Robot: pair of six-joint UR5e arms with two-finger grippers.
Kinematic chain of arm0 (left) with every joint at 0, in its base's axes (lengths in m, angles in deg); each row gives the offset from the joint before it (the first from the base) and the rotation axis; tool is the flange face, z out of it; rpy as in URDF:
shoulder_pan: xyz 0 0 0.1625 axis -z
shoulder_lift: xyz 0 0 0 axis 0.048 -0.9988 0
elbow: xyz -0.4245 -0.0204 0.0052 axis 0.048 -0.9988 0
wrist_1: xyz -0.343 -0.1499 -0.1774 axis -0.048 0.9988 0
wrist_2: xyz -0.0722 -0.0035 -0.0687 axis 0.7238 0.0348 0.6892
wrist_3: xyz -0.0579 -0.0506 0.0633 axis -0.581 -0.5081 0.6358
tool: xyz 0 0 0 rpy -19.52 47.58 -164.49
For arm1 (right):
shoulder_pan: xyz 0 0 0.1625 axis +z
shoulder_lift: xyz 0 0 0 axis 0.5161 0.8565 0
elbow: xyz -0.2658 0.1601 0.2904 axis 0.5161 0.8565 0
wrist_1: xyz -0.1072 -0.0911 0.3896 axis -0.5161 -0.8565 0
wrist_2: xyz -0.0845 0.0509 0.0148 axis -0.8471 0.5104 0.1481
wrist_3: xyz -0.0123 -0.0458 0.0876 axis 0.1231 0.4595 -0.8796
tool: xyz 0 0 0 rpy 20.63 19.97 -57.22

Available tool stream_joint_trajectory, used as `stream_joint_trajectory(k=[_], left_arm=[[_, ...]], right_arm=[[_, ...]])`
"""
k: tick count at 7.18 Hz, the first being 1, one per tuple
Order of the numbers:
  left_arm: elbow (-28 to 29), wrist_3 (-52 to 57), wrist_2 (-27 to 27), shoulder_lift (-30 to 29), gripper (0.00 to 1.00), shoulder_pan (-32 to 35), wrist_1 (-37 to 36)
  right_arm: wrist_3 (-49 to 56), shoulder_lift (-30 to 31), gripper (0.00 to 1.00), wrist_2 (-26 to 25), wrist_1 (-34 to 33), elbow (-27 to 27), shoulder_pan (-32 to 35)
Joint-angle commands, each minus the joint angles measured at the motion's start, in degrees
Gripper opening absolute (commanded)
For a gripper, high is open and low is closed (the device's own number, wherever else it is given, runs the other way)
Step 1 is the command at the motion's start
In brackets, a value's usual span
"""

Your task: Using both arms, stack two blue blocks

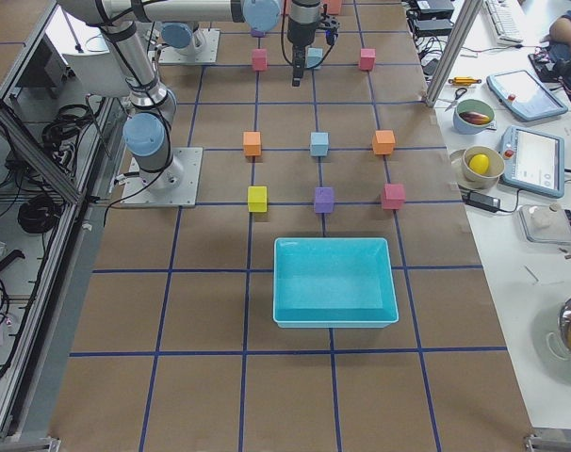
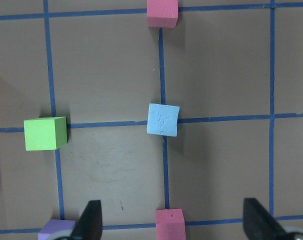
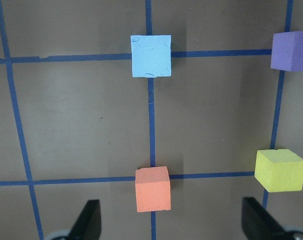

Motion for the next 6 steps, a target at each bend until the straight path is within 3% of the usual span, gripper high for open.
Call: stream_joint_trajectory(k=[1, 3, 6], left_arm=[[0.0, 0.0, 0.0, 0.0, 1.0, 0.0, 0.0], [-0.1, 0.0, 0.0, 0.0, 1.0, 0.0, 0.0], [-1.3, 0.0, -0.3, -0.1, 1.0, 0.0, -0.6]], right_arm=[[0.1, -7.1, 1.0, -0.2, -4.4, -0.2, -0.6], [-0.3, -15.1, 1.0, -0.2, -13.1, -0.7, -0.7], [-0.8, -17.8, 1.0, 0.7, -23.5, -8.3, -0.7]])
